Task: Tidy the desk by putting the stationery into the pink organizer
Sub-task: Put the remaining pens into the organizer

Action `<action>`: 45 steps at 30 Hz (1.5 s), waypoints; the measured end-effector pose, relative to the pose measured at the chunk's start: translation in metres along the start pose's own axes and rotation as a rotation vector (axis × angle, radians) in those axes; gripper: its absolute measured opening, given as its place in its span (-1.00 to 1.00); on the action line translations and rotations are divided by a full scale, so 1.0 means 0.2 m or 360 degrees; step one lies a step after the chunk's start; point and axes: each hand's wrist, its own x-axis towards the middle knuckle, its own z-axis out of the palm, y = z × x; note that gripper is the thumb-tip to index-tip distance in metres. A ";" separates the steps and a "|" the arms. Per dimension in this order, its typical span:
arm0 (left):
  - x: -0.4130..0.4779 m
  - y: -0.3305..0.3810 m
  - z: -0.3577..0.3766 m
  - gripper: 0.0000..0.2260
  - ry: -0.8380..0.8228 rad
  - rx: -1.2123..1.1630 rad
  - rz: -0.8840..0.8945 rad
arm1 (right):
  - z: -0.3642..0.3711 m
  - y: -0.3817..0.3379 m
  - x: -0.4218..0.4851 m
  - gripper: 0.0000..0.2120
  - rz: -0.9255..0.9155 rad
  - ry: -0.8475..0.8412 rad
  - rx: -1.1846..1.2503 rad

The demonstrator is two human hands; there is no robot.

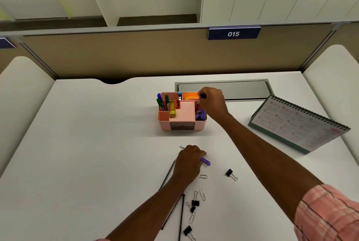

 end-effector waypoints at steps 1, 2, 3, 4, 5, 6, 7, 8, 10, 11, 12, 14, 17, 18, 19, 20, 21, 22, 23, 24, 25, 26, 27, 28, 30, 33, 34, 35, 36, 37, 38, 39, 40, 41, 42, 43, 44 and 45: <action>0.00 0.00 0.00 -0.74 -0.0007 0.0018 0.0014 | 0.00 0.00 0.01 -0.84 -0.0016 -0.0015 -0.0016; 0.01 -0.01 0.00 -0.76 -0.0012 0.0031 0.0025 | 0.01 -0.01 0.01 -0.83 -0.0028 -0.0029 -0.0029; 0.01 -0.01 0.01 -0.78 -0.0019 0.0042 0.0029 | 0.02 -0.01 0.02 -0.83 -0.0034 -0.0041 -0.0036; 0.01 -0.02 0.01 -0.81 -0.0026 0.0053 0.0034 | 0.02 -0.01 0.02 -0.82 -0.0039 -0.0051 -0.0041; 0.02 -0.02 0.01 -0.83 -0.0030 0.0064 0.0045 | 0.03 -0.01 0.03 -0.82 -0.0046 -0.0062 -0.0050; 0.02 -0.02 0.01 -0.85 -0.0035 0.0074 0.0053 | 0.04 -0.02 0.03 -0.82 -0.0057 -0.0076 -0.0065; 0.02 -0.03 0.02 -0.87 -0.0037 0.0085 0.0057 | 0.04 -0.02 0.03 -0.82 -0.0071 -0.0093 -0.0082; 0.02 -0.02 0.02 -0.88 -0.0036 0.0093 0.0057 | 0.04 -0.02 0.03 -0.81 -0.0084 -0.0108 -0.0100; 0.03 -0.02 0.01 -0.88 -0.0039 0.0106 0.0056 | 0.05 -0.03 0.04 -0.82 -0.0101 -0.0117 -0.0125; 0.03 -0.02 0.02 -0.88 -0.0044 0.0120 0.0060 | 0.05 -0.03 0.05 -0.82 -0.0105 -0.0116 -0.0134; 0.03 -0.02 0.02 -0.87 -0.0054 0.0133 0.0066 | 0.05 -0.03 0.05 -0.81 -0.0109 -0.0113 -0.0145; 0.03 -0.02 0.02 -0.86 -0.0071 0.0158 0.0072 | 0.04 -0.03 0.06 -0.80 -0.0115 -0.0105 -0.0163; 0.04 -0.02 0.03 -0.84 -0.0095 0.0144 0.0063 | 0.03 -0.04 0.06 -0.76 -0.0108 -0.0102 -0.0148; 0.04 -0.01 0.02 -0.84 -0.0101 0.0134 0.0061 | 0.03 -0.04 0.06 -0.74 -0.0105 -0.0098 -0.0141; 0.05 -0.01 0.02 -0.84 -0.0102 0.0123 0.0055 | 0.03 -0.05 0.06 -0.73 -0.0099 -0.0092 -0.0135; 0.05 -0.01 0.02 -0.84 -0.0100 0.0110 0.0049 | 0.02 -0.05 0.06 -0.71 -0.0093 -0.0092 -0.0127; 0.05 -0.01 0.01 -0.84 -0.0094 0.0101 0.0045 | 0.02 -0.05 0.06 -0.70 -0.0086 -0.0095 -0.0114; 0.05 -0.01 0.01 -0.84 -0.0084 0.0095 0.0042 | 0.02 -0.05 0.06 -0.70 -0.0080 -0.0099 -0.0106; 0.05 -0.01 0.00 -0.85 -0.0067 0.0081 0.0039 | 0.02 -0.05 0.06 -0.70 -0.0077 -0.0104 -0.0098; 0.05 -0.01 0.00 -0.85 -0.0047 0.0056 0.0036 | 0.01 -0.05 0.06 -0.70 -0.0073 -0.0109 -0.0091; 0.05 -0.01 -0.01 -0.85 -0.0024 0.0027 0.0028 | 0.01 -0.05 0.06 -0.70 -0.0077 -0.0111 -0.0086; 0.05 0.00 -0.02 -0.84 -0.0011 0.0002 0.0012 | 0.00 -0.04 0.05 -0.69 -0.0080 -0.0110 -0.0081; 0.05 0.00 -0.02 -0.83 -0.0011 -0.0024 -0.0013 | -0.01 -0.04 0.05 -0.69 -0.0082 -0.0109 -0.0072; 0.06 0.01 -0.03 -0.82 -0.0014 -0.0050 -0.0039 | -0.01 -0.04 0.05 -0.68 -0.0088 -0.0106 -0.0064; 0.07 0.01 -0.04 -0.80 -0.0018 -0.0086 -0.0074 | -0.03 -0.03 0.04 -0.69 -0.0109 -0.0094 -0.0057; 0.09 0.03 -0.07 -0.81 0.0006 -0.0152 -0.0111 | -0.06 -0.01 0.02 -0.70 -0.0112 -0.0058 -0.0038; 0.10 0.04 -0.08 -0.81 0.0015 -0.0191 -0.0139 | -0.07 -0.01 0.01 -0.70 -0.0105 -0.0045 -0.0024; 0.10 0.05 -0.09 -0.81 0.0024 -0.0238 -0.0174 | -0.08 0.01 0.00 -0.71 -0.0106 -0.0031 -0.0020; 0.10 0.06 -0.10 -0.82 0.0044 -0.0292 -0.0211 | -0.09 0.02 -0.02 -0.73 -0.0118 -0.0012 -0.0024; 0.10 0.07 -0.10 -0.82 0.0074 -0.0355 -0.0253 | -0.10 0.03 -0.03 -0.75 -0.0140 0.0010 -0.0032; 0.10 0.08 -0.11 -0.83 0.0119 -0.0423 -0.0293 | -0.11 0.04 -0.06 -0.76 -0.0161 0.0035 -0.0034; 0.11 0.09 -0.12 -0.84 0.0172 -0.0491 -0.0331 | -0.13 0.04 -0.09 -0.77 -0.0171 0.0057 -0.0021; 0.11 0.10 -0.13 -0.86 0.0221 -0.0558 -0.0366 | -0.15 0.04 -0.12 -0.78 -0.0170 0.0064 -0.0002; 0.11 0.11 -0.15 -0.86 0.0267 -0.0619 -0.0403 | -0.16 0.04 -0.15 -0.79 -0.0168 0.0063 0.0012; 0.12 0.13 -0.16 -0.87 0.0310 -0.0675 -0.0433 | -0.18 0.04 -0.19 -0.80 -0.0163 0.0051 0.0014; 0.13 0.14 -0.18 -0.87 0.0348 -0.0723 -0.0463 | -0.19 0.03 -0.22 -0.81 -0.0158 0.0035 0.0018; 0.13 0.16 -0.19 -0.87 0.0372 -0.0771 -0.0495 | -0.21 0.04 -0.27 -0.83 -0.0151 0.0018 0.0031; 0.14 0.17 -0.20 -0.86 0.0387 -0.0828 -0.0530 | -0.23 0.04 -0.31 -0.84 -0.0146 0.0001 0.0054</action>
